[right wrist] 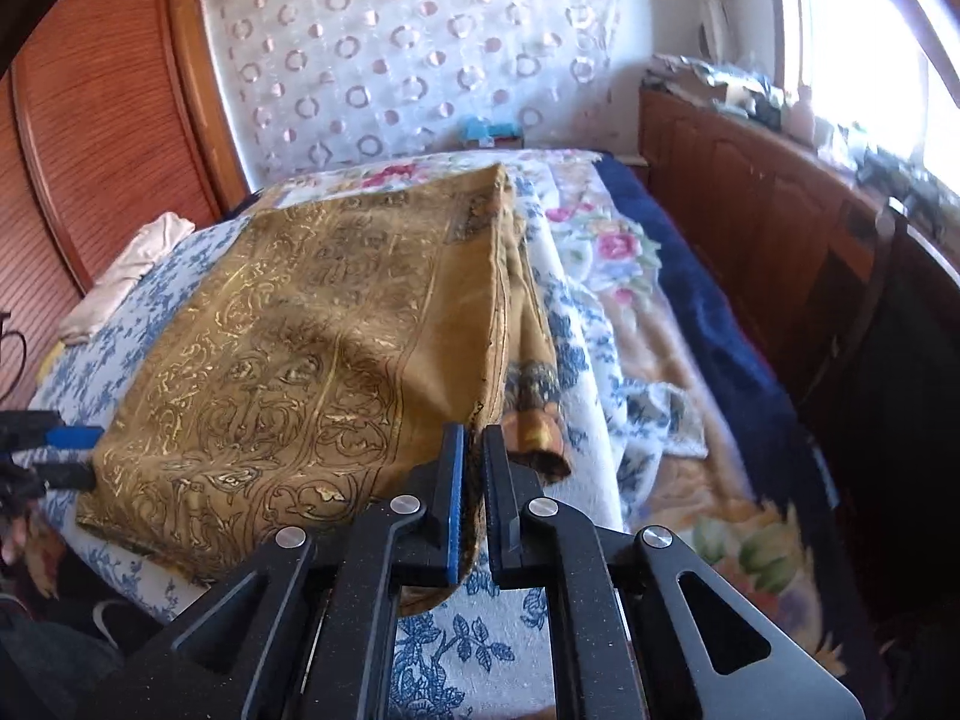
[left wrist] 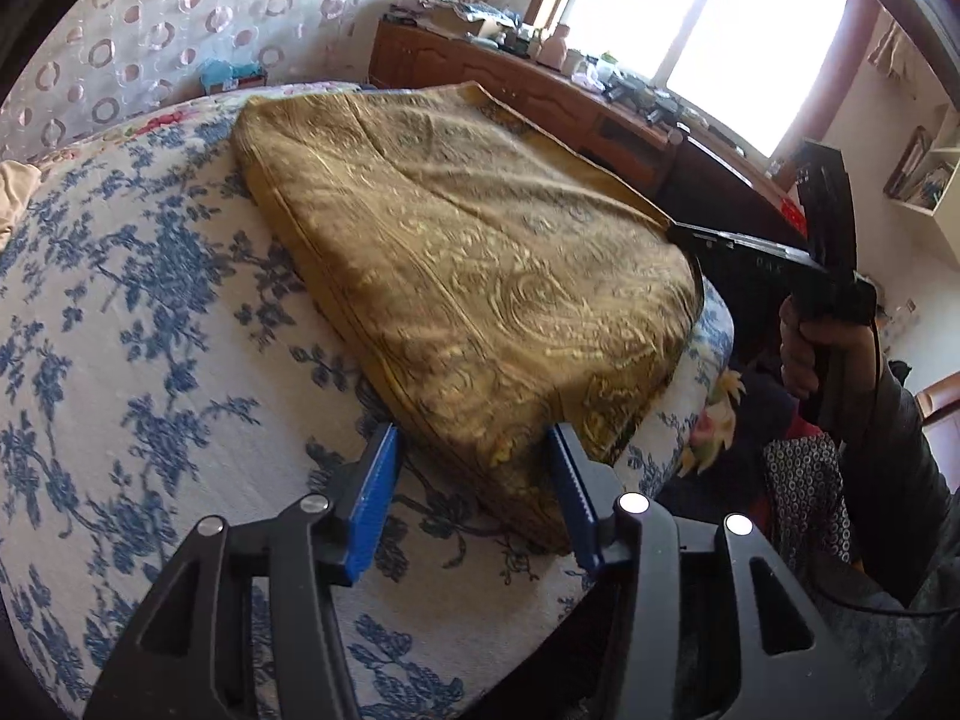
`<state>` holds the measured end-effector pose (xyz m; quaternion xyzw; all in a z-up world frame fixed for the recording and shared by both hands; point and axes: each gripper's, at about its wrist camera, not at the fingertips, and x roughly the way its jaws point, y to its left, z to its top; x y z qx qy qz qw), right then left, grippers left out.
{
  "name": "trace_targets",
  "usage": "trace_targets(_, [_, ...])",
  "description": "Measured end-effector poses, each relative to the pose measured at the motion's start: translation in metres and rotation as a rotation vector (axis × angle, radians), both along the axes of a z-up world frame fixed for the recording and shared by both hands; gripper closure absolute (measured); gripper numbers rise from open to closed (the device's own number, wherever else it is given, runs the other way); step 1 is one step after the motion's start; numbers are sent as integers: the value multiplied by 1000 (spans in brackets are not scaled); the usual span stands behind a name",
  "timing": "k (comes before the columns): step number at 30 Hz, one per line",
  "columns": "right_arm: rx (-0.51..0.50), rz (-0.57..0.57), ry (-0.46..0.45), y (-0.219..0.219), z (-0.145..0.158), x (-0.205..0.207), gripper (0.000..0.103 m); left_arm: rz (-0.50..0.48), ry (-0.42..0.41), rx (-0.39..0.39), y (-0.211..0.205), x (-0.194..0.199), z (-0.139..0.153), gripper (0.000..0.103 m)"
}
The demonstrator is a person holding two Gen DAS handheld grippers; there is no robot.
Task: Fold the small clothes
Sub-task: 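Grasp the shirt edge with the left gripper while the right gripper grasps it too, then fold the held edge over the shirt with both grippers and release it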
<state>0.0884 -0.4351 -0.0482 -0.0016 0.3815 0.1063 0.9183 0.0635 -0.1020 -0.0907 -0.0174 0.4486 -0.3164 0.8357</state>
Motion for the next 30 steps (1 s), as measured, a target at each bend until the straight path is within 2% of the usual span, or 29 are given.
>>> trace_targets(3, [-3,-27,3,-2,-2,-2,94,7,-8,15,-2,-2,0,54])
trace_targets(5, [-28,-39,1,-2,-3,-3,85,15,-2,10,-2,-2,1,54])
trace_targets(7, [-29,-45,11,-4,-6,-4,67,18,-6,5,-2,-3,1,54])
trace_targets(9, [-30,-50,39,-7,-12,-6,66,18,-11,2,-1,-4,0,55])
trace_targets(12, [-1,-52,64,-9,-16,-9,65,7,-18,-11,0,-7,-1,67])
trace_targets(14, [7,-51,69,-7,-15,-12,65,1,-32,-12,-1,-8,0,80])
trace_targets(16, [30,-21,72,-2,-16,-13,68,-7,-39,-14,-2,-8,-1,90])
trace_targets(17, [27,-10,71,1,-16,-13,73,-11,-39,-13,-3,-8,-1,93])
trace_targets(18, [23,3,73,5,-17,-12,80,-15,-46,-15,-4,-8,1,96])
trace_targets(20, [16,15,74,9,-17,-11,83,-15,-59,-13,-6,-8,4,99])
trace_targets(22, [25,37,69,8,-16,-11,97,-3,-78,-26,-5,-7,10,101])
trace_targets(27, [110,33,-3,-2,0,-16,102,63,-182,-72,1,-6,41,102])
trace_targets(30, [160,27,-74,-7,23,-19,102,88,-230,-94,4,2,62,102])
